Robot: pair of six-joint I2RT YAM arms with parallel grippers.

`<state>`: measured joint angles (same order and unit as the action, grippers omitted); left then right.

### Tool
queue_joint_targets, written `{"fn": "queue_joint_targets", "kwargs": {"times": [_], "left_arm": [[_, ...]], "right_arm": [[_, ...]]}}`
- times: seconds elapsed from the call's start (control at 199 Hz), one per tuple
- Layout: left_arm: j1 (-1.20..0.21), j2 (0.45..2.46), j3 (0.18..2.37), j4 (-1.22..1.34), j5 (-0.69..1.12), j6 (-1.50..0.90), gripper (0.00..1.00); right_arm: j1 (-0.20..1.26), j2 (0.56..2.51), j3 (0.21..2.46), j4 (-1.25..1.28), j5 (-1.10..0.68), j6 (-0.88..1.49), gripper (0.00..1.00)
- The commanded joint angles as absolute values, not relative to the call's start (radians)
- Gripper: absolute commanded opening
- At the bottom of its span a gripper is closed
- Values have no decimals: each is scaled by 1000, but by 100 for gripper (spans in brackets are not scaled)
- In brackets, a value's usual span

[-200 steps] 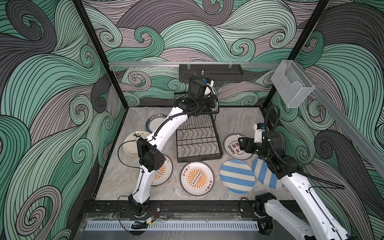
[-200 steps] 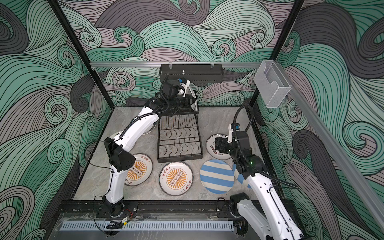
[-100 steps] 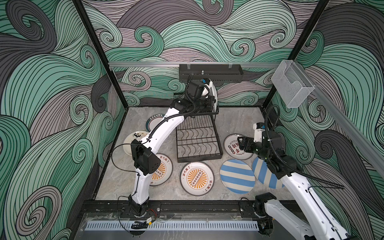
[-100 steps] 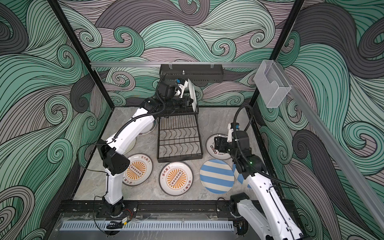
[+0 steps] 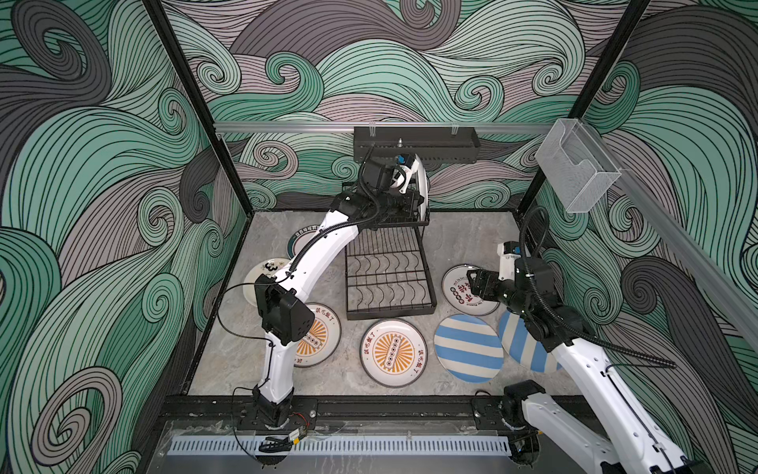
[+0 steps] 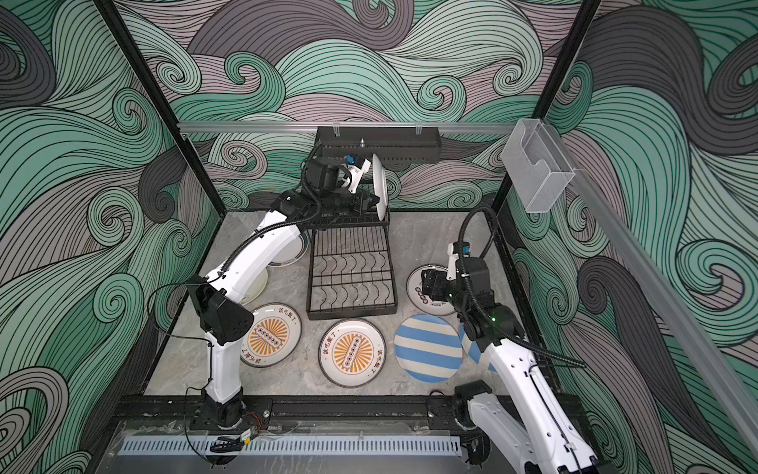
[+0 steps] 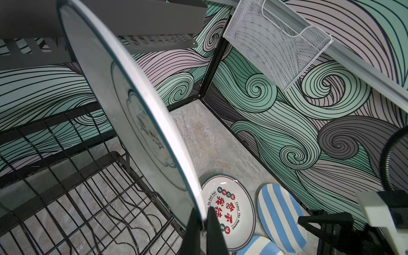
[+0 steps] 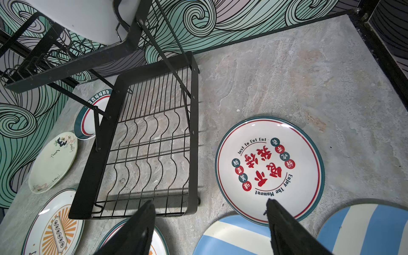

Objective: Load plates into a dish rack
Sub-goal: Place the plate on the dish rack.

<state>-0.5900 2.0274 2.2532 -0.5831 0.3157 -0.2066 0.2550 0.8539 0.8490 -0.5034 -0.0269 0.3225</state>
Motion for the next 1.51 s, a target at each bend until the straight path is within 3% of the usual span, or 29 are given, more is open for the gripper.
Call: {"fn": "queue_joint_targets", "kwargs": {"times": [0.0,0.558,0.905,1.246,1.292,1.367,1.503], "left_arm": [[-569,2040,2306,-591,307,-162,0],[-527,2075,2288,-653,313,-173,0],[-522,2175,2442,-742,314,-159,8],[-522,2181,2445,-723,327,-108,18],[-522,2185,2445,-714,336,-101,22],[-520,2188,2447,-699,345,-97,44],[-520,2185,2459,-699,354,-98,50]], "right_arm": [[264,857,851,-482,-18,319,79],[268,862,871,-501,28,287,81],[267,870,889,-506,36,280,81],[267,885,899,-506,39,275,82],[267,884,900,-506,39,273,82],[267,888,905,-512,41,271,82],[267,890,920,-520,59,259,83]]}}
